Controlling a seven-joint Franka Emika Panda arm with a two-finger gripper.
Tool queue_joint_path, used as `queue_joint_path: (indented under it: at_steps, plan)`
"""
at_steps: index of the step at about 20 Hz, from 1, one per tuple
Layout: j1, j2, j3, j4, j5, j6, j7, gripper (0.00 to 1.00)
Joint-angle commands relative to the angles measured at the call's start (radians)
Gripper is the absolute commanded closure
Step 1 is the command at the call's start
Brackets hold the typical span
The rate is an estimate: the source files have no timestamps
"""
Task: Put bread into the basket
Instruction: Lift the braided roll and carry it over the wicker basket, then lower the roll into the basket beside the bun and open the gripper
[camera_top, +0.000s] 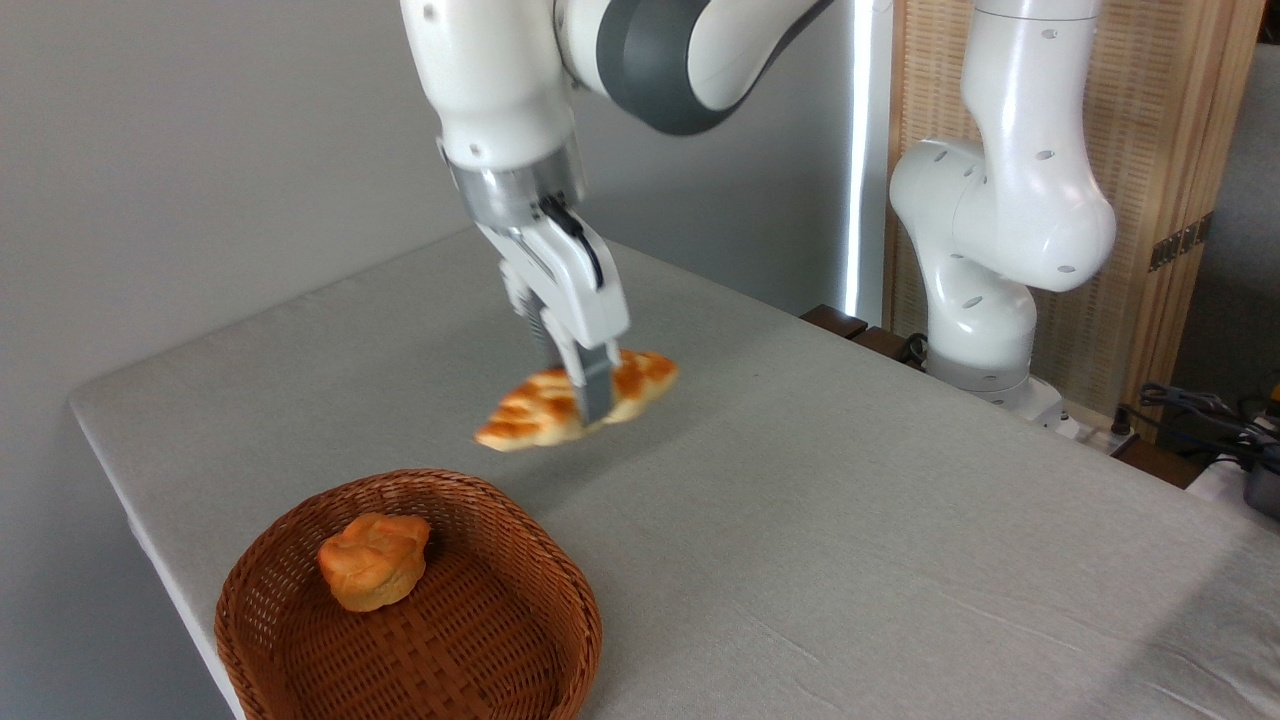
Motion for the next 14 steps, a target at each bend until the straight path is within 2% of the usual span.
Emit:
queue_joint_path:
  at_steps: [1, 5, 9, 10, 11, 14]
  plan:
    - [-0.001, 0.022, 0.027, 0.028, -0.042, 0.182, 0.025, 0.48]
    - [0.002, 0.084, 0.027, 0.028, -0.065, 0.415, 0.024, 0.47]
    - [0.003, 0.152, 0.033, 0.028, -0.065, 0.585, 0.024, 0.41]
    - [0.003, 0.178, 0.033, 0.028, -0.065, 0.633, 0.013, 0.18]
    - [0.003, 0.195, 0.033, 0.028, -0.065, 0.650, 0.010, 0.00]
    - [0.003, 0.221, 0.033, 0.028, -0.060, 0.663, 0.011, 0.00]
